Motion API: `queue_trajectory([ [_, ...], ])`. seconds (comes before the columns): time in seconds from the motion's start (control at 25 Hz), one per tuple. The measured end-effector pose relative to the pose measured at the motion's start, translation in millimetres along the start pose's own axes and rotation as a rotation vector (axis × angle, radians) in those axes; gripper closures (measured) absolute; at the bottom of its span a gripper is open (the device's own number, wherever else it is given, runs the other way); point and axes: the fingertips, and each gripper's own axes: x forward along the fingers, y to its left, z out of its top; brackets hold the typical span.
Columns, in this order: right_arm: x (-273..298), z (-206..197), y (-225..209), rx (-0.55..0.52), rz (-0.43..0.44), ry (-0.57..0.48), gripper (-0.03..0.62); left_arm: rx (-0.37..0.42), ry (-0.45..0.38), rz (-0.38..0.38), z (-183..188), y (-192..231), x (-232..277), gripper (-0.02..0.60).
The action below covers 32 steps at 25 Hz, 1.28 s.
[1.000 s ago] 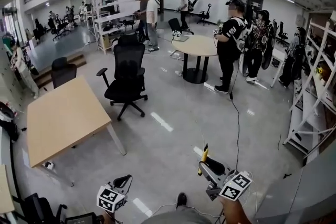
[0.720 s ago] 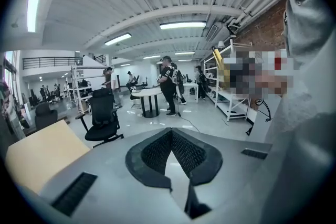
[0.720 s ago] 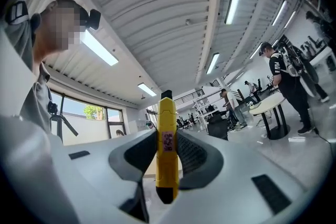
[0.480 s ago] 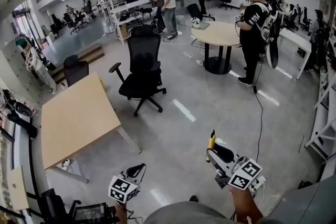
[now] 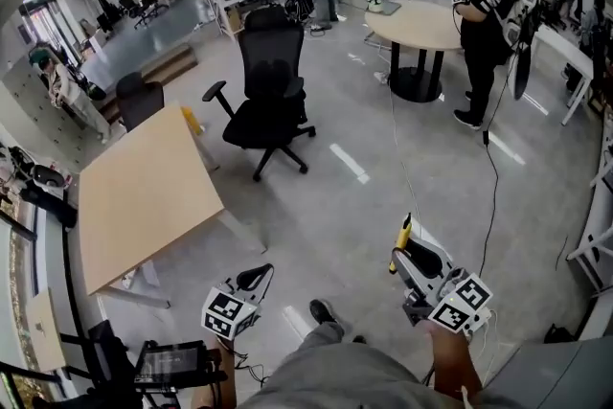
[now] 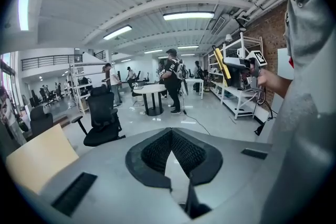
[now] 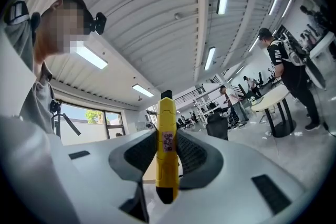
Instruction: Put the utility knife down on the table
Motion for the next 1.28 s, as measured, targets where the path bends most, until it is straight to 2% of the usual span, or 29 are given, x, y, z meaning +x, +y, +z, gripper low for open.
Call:
queue_trajectory([
  [0.12,25,18,-21,-0.018,-0.008,-0.008,0.477,0.023,-0.054,0.004,31,31,30,0.577],
  [0.24,64,29,-38,-0.043,-0.009,-0.014,0.477,0.044,-0.107,0.011,57,80,57,0.577],
  [0.56,189,33,-79,-0.087,0.004,-0.009,0.476,0.03,-0.115,0.015,68,218,120,0.577],
  [0.72,227,35,-98,-0.076,0.016,0.019,0.477,0.021,-0.118,0.002,85,250,142,0.577],
  [0.88,259,40,-143,-0.052,0.037,0.031,0.477,0.025,-0.088,0.024,97,281,179,0.577],
  [1.08,302,43,-204,-0.005,0.092,0.053,0.477,0.006,-0.065,0.085,116,319,221,0.577],
  [1.28,353,65,-272,0.016,0.184,0.084,0.477,-0.018,-0.042,0.158,144,358,274,0.577],
])
